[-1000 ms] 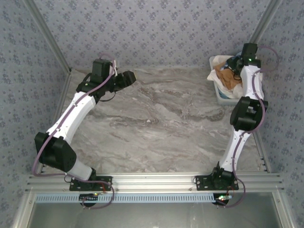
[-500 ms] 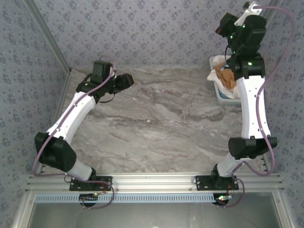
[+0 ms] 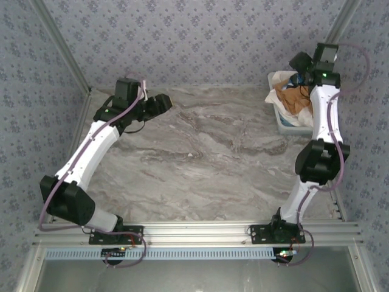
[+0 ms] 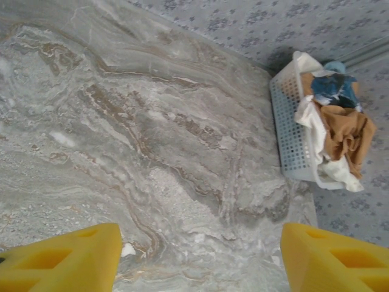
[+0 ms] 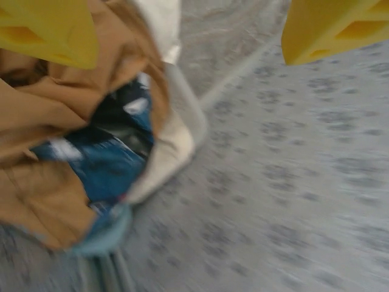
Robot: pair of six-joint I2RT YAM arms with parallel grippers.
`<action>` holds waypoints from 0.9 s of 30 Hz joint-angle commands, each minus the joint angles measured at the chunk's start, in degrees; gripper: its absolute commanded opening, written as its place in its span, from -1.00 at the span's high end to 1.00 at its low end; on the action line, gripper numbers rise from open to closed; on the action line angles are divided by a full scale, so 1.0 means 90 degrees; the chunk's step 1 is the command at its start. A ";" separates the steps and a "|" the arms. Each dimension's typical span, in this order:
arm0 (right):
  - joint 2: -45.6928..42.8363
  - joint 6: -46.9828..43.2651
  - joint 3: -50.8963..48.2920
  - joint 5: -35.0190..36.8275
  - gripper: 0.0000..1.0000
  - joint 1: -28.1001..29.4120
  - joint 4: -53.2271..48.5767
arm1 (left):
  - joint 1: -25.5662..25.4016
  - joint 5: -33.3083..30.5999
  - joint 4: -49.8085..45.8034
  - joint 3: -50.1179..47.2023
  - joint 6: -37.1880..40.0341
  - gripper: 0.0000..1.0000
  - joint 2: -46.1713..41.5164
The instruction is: Fold and stack the t-shirts
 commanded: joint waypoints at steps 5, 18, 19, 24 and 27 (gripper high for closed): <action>0.1289 0.1004 0.1517 -0.0060 -0.75 -0.0271 -0.1602 | 0.0021 0.0036 0.0070 -0.0507 -0.0105 -0.41 -0.0755; 0.2220 0.1705 0.1686 0.0536 -0.48 -0.0190 -0.2027 | 0.0381 0.0095 0.0239 -0.1115 -0.0261 -0.43 -0.1101; 0.2224 0.1705 0.1591 0.0553 -0.47 -0.0172 -0.1998 | 0.0410 0.0120 0.0209 -0.1063 -0.0247 -0.43 -0.1072; 0.2223 0.1770 0.1326 0.0602 0.01 -0.0150 -0.1744 | 0.0480 0.0201 0.0107 -0.0839 -0.0197 -0.41 -0.0891; 0.2014 0.1632 0.1329 0.0945 0.92 -0.0060 -0.1420 | 0.0480 0.0215 0.0053 -0.0731 -0.0199 -0.36 -0.0829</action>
